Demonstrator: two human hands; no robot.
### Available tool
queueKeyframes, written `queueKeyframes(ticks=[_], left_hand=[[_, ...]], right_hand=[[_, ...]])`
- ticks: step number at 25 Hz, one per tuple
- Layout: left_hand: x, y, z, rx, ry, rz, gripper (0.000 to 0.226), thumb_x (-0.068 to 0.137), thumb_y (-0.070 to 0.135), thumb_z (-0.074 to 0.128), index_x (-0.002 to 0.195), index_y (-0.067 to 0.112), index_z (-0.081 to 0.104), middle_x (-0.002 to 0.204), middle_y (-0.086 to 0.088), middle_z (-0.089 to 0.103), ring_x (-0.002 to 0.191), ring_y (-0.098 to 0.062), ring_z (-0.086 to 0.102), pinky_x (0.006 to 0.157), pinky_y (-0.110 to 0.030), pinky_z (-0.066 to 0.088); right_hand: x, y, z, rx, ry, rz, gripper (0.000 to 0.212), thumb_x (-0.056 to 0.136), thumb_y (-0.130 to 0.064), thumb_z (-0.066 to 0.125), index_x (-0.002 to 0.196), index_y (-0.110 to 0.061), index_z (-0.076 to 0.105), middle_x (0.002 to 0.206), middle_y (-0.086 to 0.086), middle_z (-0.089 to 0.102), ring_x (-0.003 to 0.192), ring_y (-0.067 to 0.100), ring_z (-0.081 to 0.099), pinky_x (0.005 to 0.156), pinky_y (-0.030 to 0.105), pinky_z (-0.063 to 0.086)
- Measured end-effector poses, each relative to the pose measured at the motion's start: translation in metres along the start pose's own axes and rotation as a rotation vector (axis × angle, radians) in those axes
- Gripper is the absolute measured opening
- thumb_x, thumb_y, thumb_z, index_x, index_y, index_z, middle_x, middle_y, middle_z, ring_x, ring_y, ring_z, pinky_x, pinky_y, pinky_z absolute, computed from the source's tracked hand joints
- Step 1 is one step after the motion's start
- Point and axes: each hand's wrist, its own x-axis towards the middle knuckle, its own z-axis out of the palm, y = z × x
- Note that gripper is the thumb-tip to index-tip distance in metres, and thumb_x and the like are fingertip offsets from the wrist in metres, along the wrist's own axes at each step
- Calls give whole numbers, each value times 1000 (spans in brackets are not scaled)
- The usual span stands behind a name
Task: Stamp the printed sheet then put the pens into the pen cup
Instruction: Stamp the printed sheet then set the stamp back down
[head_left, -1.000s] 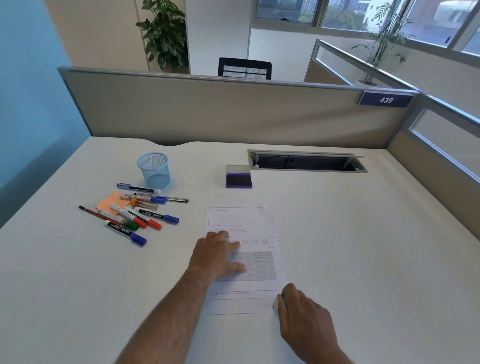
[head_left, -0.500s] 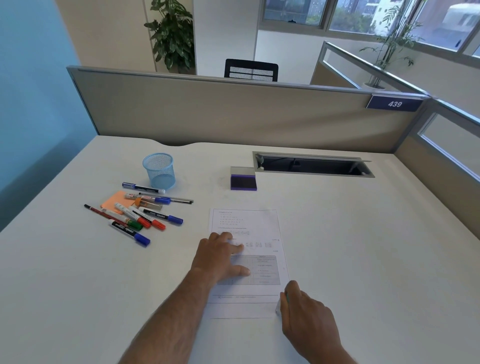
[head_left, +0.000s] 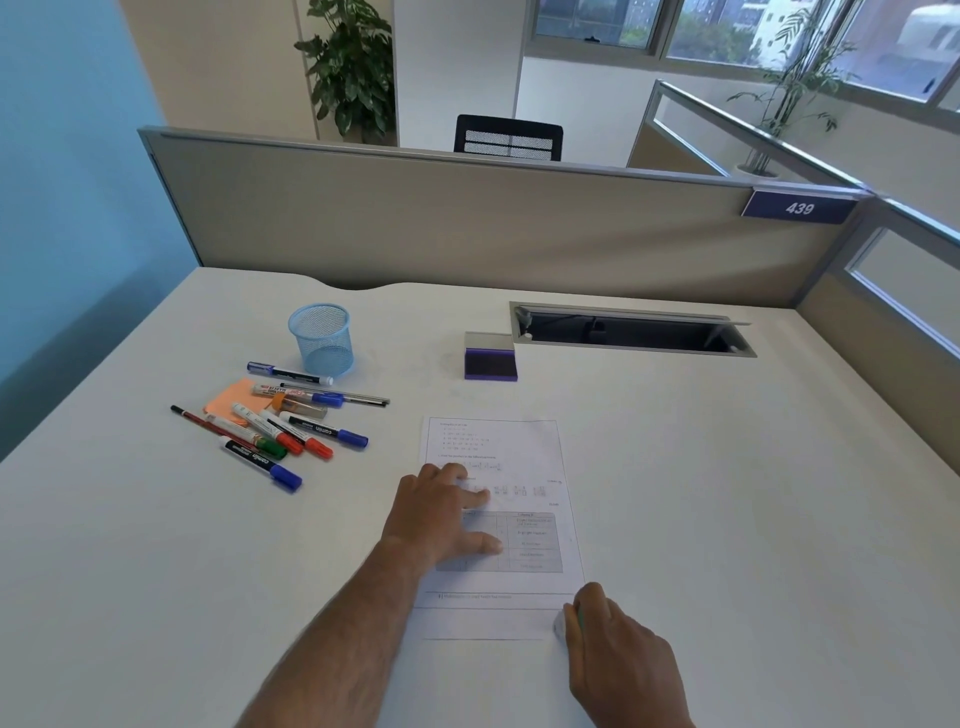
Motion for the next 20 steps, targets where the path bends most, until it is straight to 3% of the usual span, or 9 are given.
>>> queueKeyframes(ticks=[5, 10, 14, 20], left_hand=[[0, 1, -1, 1, 4, 1, 86, 57, 89, 53, 130, 44, 53, 142, 8, 44, 124, -17, 39, 98, -39, 34], [0, 1, 0, 9, 9, -2, 87, 57, 90, 51, 131, 45, 52, 143, 8, 43, 125, -18, 38, 99, -40, 34], [-1, 0, 0, -16, 21, 5, 88, 56, 91, 50, 130, 44, 53, 143, 9, 43, 126, -17, 38, 99, -39, 32], [-1, -2, 0, -77, 56, 22, 90, 51, 94, 48, 126, 45, 58, 138, 11, 46, 124, -15, 39, 99, -40, 30]], right_hand=[[-2, 1, 0, 20, 12, -14, 24, 92, -39, 52, 81, -23, 38, 61, -5, 50, 47, 18, 38, 48, 36, 47], [2, 3, -5, 43, -37, -9, 20, 96, -45, 35, 86, -27, 32, 68, -6, 49, 54, 17, 46, 57, 34, 47], [17, 10, -15, 130, -37, 34, 19, 98, -42, 33, 83, -31, 30, 68, -10, 61, 54, 13, 55, 61, 34, 50], [55, 19, -32, 387, 44, 143, 15, 95, -36, 37, 81, -33, 33, 77, -39, 66, 69, 3, 66, 60, 32, 47]])
